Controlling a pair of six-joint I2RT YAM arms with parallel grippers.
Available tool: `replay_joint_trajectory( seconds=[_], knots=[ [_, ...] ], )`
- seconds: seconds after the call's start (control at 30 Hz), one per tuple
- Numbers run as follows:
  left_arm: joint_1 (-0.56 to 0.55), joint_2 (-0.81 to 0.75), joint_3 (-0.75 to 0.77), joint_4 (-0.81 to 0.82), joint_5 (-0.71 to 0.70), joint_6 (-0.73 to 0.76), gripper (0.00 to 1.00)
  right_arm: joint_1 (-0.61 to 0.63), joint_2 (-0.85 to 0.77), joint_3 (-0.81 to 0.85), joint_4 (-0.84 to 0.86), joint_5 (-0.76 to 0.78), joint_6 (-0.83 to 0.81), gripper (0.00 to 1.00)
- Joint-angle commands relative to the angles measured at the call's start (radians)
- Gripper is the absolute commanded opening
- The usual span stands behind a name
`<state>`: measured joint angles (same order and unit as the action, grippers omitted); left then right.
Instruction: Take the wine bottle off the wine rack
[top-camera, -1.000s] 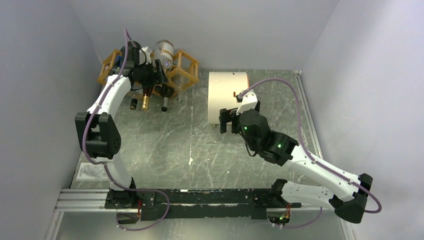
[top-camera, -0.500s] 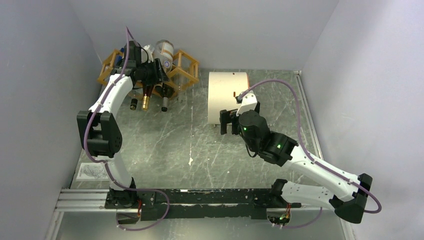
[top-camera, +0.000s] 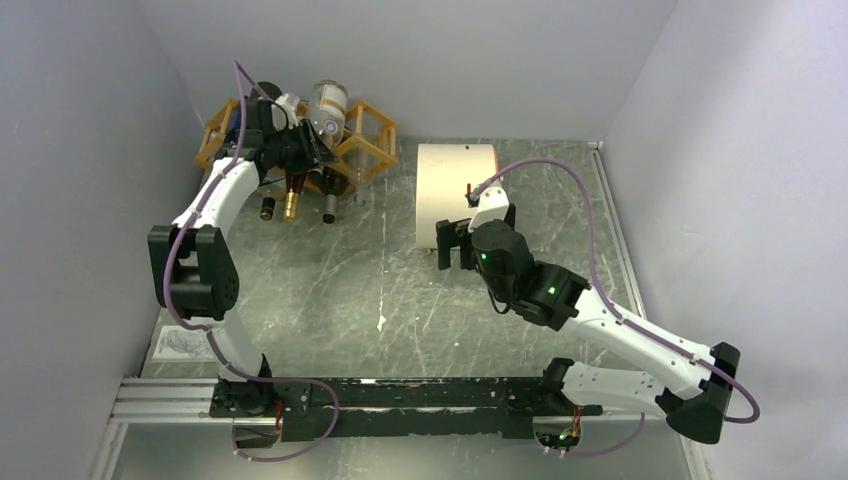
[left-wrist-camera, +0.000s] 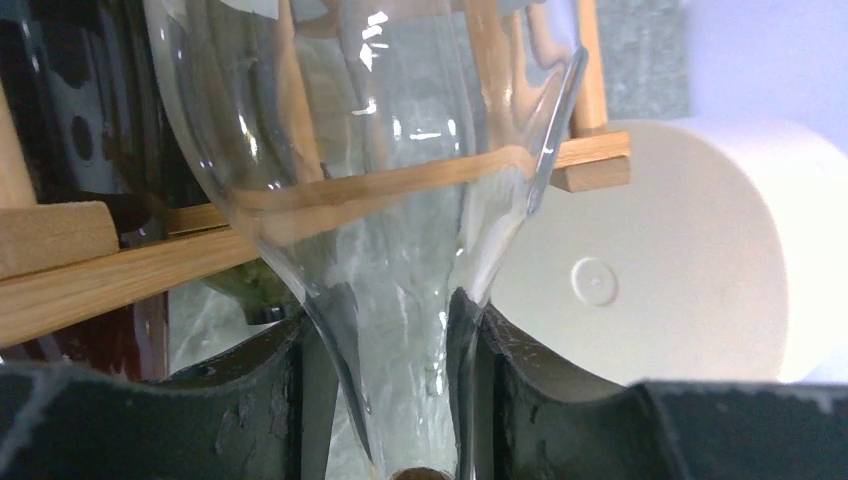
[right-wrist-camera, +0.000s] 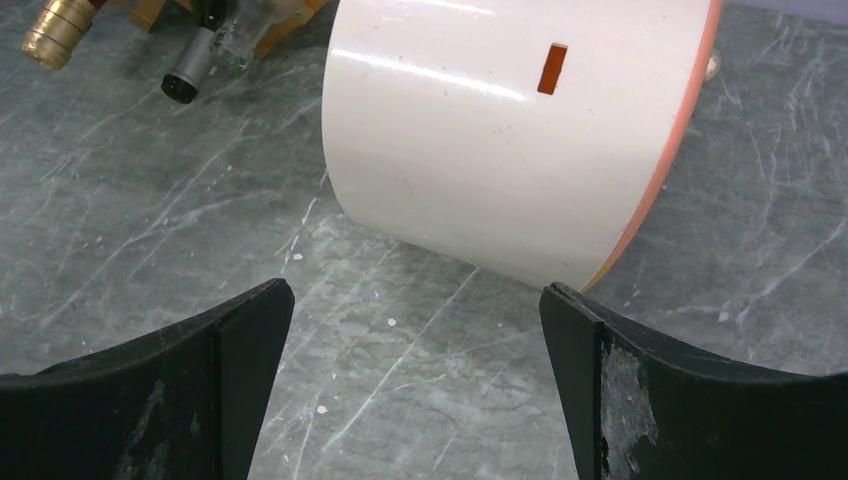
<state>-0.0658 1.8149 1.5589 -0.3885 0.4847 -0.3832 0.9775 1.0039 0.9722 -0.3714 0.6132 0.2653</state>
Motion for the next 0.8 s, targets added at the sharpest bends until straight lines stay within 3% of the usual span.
replay_joint_trajectory(
  seconds=[0.0,0.43,0.77],
  knots=[
    [0.041,-0.078,-0.065,0.125,0.224,-0.076,0.07,0.006,0.009,0.009,0.010,-0.005,0.006,1.00],
    [0.116,-0.130,-0.199,0.384,0.484,-0.279,0.07,0.006,0.037,0.017,0.014,-0.017,0.011,1.00],
    [0.163,-0.161,-0.283,0.570,0.550,-0.422,0.07,0.006,0.049,0.022,0.020,-0.023,0.011,1.00]
  ],
)
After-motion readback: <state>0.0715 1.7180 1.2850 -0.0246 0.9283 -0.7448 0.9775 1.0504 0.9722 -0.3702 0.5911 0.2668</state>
